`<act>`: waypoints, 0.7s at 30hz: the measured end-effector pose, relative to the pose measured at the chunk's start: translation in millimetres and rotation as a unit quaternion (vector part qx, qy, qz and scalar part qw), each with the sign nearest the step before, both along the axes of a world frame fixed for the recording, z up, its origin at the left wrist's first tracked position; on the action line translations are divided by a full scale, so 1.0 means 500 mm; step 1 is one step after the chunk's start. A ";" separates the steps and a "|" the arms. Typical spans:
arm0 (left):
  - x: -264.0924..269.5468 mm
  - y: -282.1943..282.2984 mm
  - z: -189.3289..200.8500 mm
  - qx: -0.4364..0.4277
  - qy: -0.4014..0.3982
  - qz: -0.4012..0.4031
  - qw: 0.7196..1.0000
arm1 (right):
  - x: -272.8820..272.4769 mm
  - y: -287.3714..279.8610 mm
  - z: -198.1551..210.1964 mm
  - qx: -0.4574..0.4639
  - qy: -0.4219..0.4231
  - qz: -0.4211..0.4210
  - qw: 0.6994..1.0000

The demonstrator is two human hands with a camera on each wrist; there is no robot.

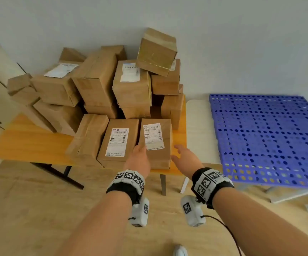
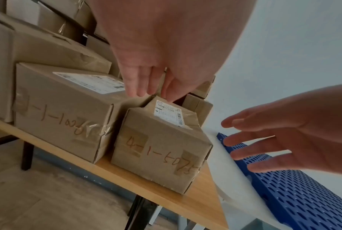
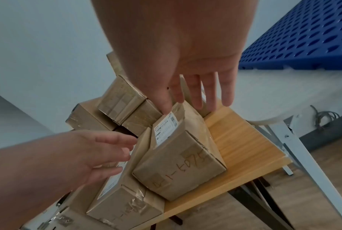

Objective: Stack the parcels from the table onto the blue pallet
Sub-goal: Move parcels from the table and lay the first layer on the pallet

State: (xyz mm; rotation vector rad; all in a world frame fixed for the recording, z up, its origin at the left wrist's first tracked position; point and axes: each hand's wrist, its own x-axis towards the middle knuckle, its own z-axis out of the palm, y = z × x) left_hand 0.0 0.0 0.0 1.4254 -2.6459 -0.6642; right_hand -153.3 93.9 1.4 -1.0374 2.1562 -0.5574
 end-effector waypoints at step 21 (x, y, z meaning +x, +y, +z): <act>-0.028 -0.068 -0.066 0.136 -0.054 0.094 0.985 | -0.015 -0.060 -0.042 0.054 -0.110 -0.114 0.986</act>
